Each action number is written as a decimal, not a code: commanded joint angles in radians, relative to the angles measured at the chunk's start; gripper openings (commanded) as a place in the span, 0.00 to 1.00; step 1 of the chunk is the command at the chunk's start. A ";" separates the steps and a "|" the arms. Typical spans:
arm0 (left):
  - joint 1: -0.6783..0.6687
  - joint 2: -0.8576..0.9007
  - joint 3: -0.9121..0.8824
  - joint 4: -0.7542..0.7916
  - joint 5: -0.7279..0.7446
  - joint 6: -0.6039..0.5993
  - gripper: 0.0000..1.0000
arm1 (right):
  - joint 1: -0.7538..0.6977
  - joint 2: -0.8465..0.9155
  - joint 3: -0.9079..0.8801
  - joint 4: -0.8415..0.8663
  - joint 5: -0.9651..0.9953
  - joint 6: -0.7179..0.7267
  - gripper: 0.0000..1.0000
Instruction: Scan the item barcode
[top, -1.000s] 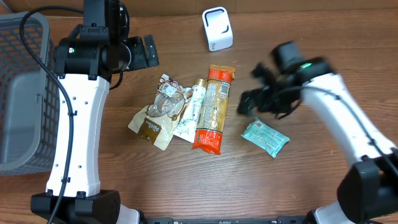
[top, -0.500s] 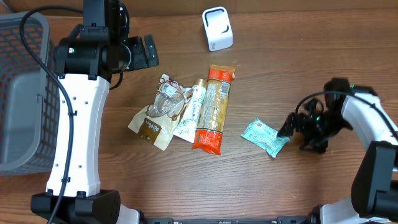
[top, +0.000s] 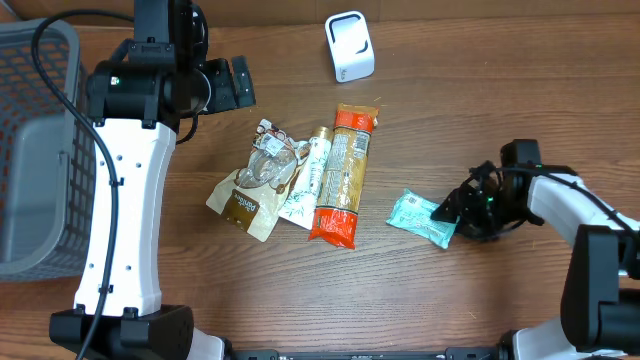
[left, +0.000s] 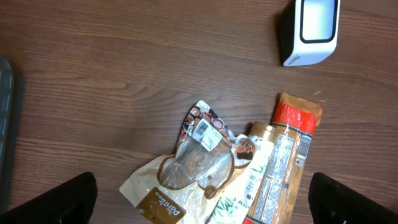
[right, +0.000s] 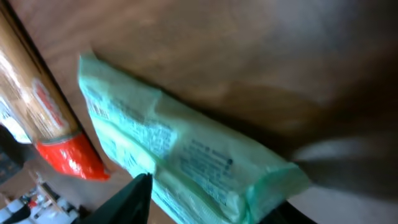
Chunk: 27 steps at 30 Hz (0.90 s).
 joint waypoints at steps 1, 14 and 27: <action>0.002 -0.004 -0.007 0.001 -0.012 0.019 0.99 | 0.033 -0.012 -0.005 0.098 -0.024 0.019 0.38; 0.002 -0.004 -0.007 0.001 -0.012 0.019 1.00 | 0.051 0.001 -0.005 0.228 -0.030 -0.031 0.53; 0.002 -0.004 -0.007 0.001 -0.012 0.019 1.00 | 0.138 0.144 0.017 0.254 -0.129 -0.017 0.29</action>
